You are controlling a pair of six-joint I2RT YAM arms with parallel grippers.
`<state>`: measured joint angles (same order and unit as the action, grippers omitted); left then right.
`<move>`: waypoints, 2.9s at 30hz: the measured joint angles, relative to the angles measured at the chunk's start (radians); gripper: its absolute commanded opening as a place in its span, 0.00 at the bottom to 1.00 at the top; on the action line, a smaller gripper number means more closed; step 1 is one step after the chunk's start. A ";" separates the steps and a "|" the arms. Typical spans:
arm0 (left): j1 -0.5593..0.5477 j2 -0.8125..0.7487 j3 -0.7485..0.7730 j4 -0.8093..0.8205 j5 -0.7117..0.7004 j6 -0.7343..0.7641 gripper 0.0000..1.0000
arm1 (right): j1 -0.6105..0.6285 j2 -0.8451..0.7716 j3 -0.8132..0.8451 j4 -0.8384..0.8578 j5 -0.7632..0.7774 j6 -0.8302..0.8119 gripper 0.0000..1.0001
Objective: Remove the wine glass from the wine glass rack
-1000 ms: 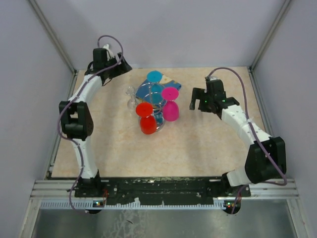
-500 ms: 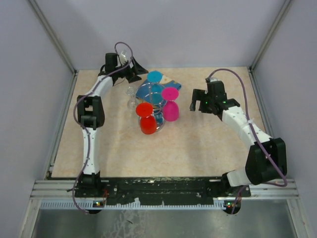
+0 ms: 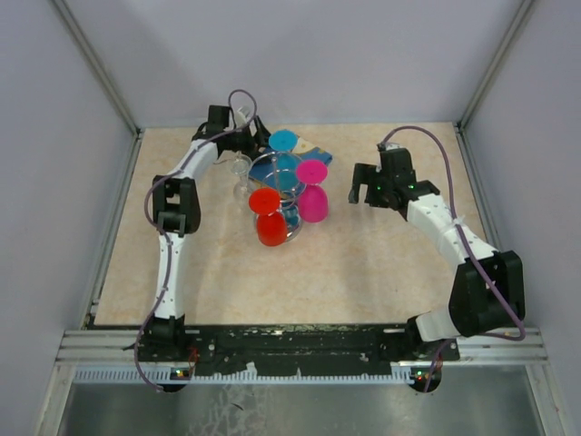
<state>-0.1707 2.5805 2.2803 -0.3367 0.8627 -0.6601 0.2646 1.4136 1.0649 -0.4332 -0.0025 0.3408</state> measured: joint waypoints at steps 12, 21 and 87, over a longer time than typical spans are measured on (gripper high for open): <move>0.009 0.032 0.053 -0.281 -0.203 0.095 1.00 | -0.013 0.000 -0.023 0.023 0.000 0.002 0.99; 0.157 -0.130 -0.176 -0.292 -0.356 0.086 1.00 | -0.022 -0.004 -0.045 0.032 -0.004 0.003 0.99; 0.523 -0.467 -0.531 -0.187 -0.556 0.082 0.91 | -0.039 -0.079 -0.070 0.026 -0.005 -0.007 0.99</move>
<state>0.3519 2.1132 1.7493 -0.5232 0.3065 -0.5781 0.2260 1.3342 0.9947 -0.4076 -0.0071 0.3336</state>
